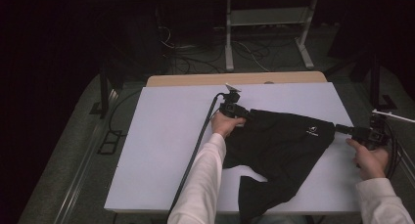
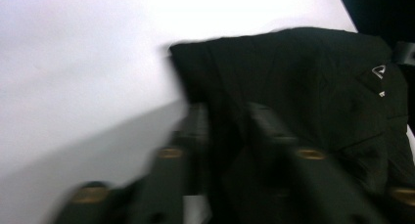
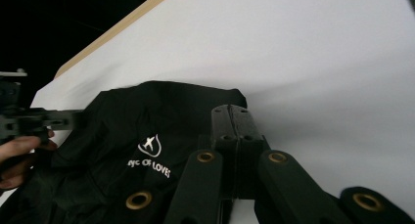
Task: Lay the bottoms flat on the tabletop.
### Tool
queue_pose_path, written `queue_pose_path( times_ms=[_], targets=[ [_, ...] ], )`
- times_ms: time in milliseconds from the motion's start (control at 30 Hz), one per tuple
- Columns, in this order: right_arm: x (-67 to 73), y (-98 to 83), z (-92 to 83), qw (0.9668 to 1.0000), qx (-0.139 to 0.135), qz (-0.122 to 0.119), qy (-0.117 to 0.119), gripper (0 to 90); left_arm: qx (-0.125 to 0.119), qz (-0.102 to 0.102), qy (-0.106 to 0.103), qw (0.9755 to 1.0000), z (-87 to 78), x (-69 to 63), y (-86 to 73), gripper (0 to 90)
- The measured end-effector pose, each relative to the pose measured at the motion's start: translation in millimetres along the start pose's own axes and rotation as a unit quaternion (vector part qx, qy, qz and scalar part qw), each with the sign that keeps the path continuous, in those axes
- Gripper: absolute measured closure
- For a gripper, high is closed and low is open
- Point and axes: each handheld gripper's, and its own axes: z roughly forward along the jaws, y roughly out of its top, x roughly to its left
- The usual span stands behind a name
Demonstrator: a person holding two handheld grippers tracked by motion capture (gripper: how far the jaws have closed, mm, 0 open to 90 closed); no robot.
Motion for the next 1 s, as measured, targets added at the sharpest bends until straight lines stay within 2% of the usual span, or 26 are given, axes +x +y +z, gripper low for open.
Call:
queue_pose_path(
  times_ms=[33,67,133,233,333,433,567,700,767,833,933,1000],
  targets=[
    [0.7,0.1,0.8,1.0,0.001,-0.002,0.001,89.5,-0.002,-0.003,-0.008,1.0,1.3,0.0,-1.1,86.2],
    [1.7,0.2,1.4,1.0,0.002,-0.003,0.002,89.4,-0.006,-0.003,-0.006,1.0,1.2,-0.7,-2.2,88.1],
    [4.4,1.1,2.3,0.9999,0.006,-0.01,0.008,89.4,-0.02,0.015,0.017,0.9995,-6.1,-3.9,-5.0,88.6],
    [13.0,4.5,4.9,0.9994,0.012,-0.026,0.018,89.5,-0.054,0.028,0.038,0.9974,-36.3,-3.9,-9.8,88.7],
    [29.3,9.9,15.9,0.9979,0.02,-0.051,0.033,89.5,-0.077,0.026,0.059,0.995,-74.3,1.1,-16.6,88.7],
    [53.3,14.2,35.1,0.9952,0.036,-0.075,0.051,89.5,-0.1,0.017,0.077,0.9919,-111.8,6.4,-27.2,88.6],
    [93.6,18.8,60.3,0.9896,0.052,-0.104,0.085,89.5,-0.12,0.008,0.103,0.9874,-157.4,12.3,-40.9,88.6],
    [131.3,26.3,76.5,0.9829,0.062,-0.141,0.101,89.5,-0.135,-0.004,0.114,0.9843,-189.6,19.5,-50.3,88.5],
    [143.9,31.5,82.7,0.9805,0.064,-0.16,0.096,89.5,-0.138,-0.011,0.118,0.9834,-194.3,26.1,-52.6,88.4],
    [148.7,36.3,91.9,0.9793,0.067,-0.175,0.075,89.5,-0.141,-0.023,0.114,0.9832,-188.8,36.1,-52.9,88.3],
    [139.7,39.4,111.6,0.9813,0.071,-0.172,0.049,89.5,-0.139,-0.04,0.104,0.9841,-163.9,50.2,-50.1,88.1],
    [127.5,39.5,124.3,0.9826,0.079,-0.165,0.029,89.5,-0.13,-0.038,0.1,0.9857,-144.7,53.2,-47.1,88.0]
  ],
)
